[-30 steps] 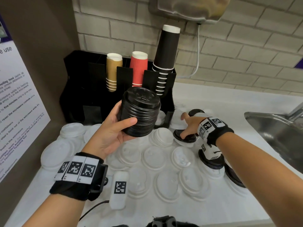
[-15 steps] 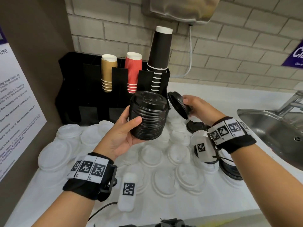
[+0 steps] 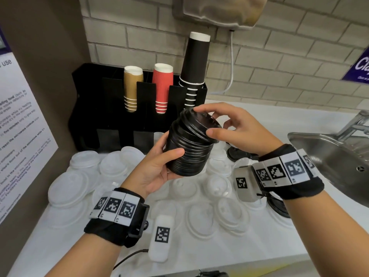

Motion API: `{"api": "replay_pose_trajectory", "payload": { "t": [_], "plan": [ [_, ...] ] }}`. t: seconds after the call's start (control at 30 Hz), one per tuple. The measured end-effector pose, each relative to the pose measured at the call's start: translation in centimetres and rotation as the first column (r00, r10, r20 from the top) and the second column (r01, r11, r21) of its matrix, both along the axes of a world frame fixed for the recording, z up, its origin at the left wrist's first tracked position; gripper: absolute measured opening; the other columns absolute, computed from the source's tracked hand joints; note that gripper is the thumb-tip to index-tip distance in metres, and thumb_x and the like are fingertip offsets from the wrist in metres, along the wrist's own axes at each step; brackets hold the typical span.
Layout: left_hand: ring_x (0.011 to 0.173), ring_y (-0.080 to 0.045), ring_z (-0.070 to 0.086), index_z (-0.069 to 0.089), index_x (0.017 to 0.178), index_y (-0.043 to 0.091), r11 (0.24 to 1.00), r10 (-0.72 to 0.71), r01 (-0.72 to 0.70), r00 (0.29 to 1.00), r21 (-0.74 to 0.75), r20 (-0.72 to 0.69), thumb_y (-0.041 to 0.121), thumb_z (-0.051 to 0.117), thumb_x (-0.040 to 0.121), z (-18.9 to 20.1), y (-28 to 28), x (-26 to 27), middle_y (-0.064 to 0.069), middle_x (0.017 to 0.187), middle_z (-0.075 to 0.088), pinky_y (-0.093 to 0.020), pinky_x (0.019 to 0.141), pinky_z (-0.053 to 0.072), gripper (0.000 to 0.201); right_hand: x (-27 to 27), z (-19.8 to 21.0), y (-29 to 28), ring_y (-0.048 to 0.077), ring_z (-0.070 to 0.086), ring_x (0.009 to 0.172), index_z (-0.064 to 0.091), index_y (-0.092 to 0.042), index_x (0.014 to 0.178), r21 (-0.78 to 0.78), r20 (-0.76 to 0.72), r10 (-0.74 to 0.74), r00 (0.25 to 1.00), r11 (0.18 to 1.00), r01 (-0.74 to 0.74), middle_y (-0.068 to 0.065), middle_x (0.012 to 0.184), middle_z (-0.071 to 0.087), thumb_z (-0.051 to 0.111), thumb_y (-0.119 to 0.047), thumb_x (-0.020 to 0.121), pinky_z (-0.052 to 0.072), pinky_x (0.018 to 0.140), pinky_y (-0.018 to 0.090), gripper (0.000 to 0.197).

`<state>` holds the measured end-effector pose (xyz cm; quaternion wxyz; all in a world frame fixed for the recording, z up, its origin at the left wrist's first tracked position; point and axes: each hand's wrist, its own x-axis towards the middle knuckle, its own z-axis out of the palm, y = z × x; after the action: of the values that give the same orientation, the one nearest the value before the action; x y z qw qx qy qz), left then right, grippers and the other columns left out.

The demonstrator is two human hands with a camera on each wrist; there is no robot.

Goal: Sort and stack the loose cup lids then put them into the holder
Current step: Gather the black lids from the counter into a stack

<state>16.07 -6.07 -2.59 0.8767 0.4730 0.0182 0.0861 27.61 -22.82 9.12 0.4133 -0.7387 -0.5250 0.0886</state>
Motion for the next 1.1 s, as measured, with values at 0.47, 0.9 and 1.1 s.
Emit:
{"api": "replay_pose_trajectory", "payload": {
  "t": [0.47, 0.9, 1.1],
  "plan": [
    [0.106, -0.023, 0.07, 0.057, 0.127, 0.035, 1.0, 0.018, -0.018, 1.0, 0.002, -0.001, 0.019, 0.07, 0.075, 0.5, 0.6, -0.7, -0.001, 0.117, 0.071, -0.038, 0.07, 0.059, 0.056, -0.9, 0.1, 1.6, 0.018, 0.055, 0.119, 0.059, -0.019, 0.124, -0.023, -0.065, 0.104, 0.992, 0.994, -0.106, 0.008, 0.128, 0.052, 0.071, -0.014, 0.083, 0.049, 0.099, 0.039, 0.044],
    [0.11, -0.025, 0.068, 0.053, 0.132, 0.031, 0.998, 0.021, -0.02, 1.0, 0.053, -0.02, 0.019, 0.069, 0.074, 1.5, 1.6, -1.7, -0.003, 0.124, 0.068, -0.04, 0.073, 0.059, 0.062, -1.6, 0.3, 2.3, 0.009, 0.056, 0.119, 0.058, -0.011, 0.128, -0.067, -0.092, 0.146, 0.985, 0.986, -0.153, 0.003, 0.127, 0.059, 0.073, -0.021, 0.076, 0.048, 0.095, 0.023, 0.055],
    [0.106, -0.021, 0.07, 0.056, 0.127, 0.033, 1.0, 0.006, -0.006, 1.0, 0.028, 0.009, 0.018, 0.069, 0.073, 1.2, 2.2, -1.6, 0.001, 0.118, 0.071, -0.037, 0.07, 0.059, 0.058, -1.8, 0.6, 2.0, 0.008, 0.055, 0.121, 0.053, -0.028, 0.132, -0.071, -0.134, 0.146, 0.98, 0.985, -0.156, -0.008, 0.131, 0.056, 0.077, -0.031, 0.078, 0.05, 0.095, 0.028, 0.059]
  ]
}}
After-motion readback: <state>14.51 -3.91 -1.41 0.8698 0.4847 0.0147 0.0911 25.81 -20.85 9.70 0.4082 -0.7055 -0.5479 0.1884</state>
